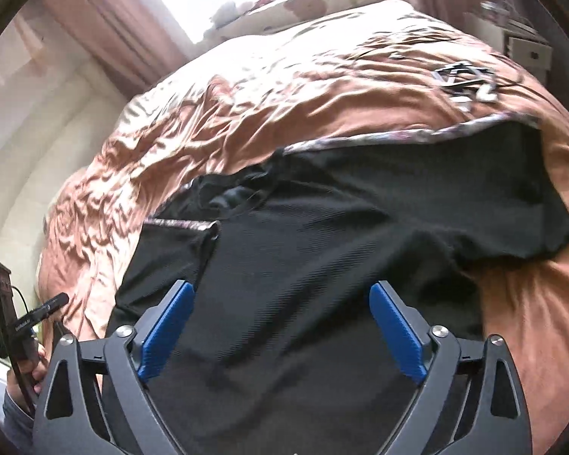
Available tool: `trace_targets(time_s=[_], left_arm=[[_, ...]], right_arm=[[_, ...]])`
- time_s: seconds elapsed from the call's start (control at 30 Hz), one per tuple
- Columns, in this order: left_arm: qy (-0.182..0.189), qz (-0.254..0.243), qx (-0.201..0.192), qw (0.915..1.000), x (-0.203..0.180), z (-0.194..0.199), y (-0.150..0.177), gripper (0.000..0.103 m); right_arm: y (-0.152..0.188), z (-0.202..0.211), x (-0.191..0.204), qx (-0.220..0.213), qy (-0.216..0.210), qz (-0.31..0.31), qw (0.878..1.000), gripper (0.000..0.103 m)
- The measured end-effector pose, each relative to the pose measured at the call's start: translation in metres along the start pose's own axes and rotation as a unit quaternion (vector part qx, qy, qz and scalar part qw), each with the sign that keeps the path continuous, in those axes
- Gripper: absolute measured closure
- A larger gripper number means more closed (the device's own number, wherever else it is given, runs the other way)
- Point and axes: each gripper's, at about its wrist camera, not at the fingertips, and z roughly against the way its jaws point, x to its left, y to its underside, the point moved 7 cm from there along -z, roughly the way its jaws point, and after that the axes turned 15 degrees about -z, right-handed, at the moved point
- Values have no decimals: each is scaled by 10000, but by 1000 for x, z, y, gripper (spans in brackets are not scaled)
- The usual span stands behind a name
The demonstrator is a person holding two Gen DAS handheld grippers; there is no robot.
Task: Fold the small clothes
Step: 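Open both tools and lift them off the shirt, then move the right tool to the shirt's opposite side edge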
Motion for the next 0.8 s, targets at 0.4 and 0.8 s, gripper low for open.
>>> trace_targets(time_s=[0.4, 0.8], left_arm=[[254, -384, -116, 9989, -88, 3, -23, 15], [595, -676, -164, 9958, -174, -19, -47, 15]], right_arm=[[-3, 78, -73, -409, 307, -386, 9979, 0], [1, 115, -129, -942, 435, -744, 9918, 0]])
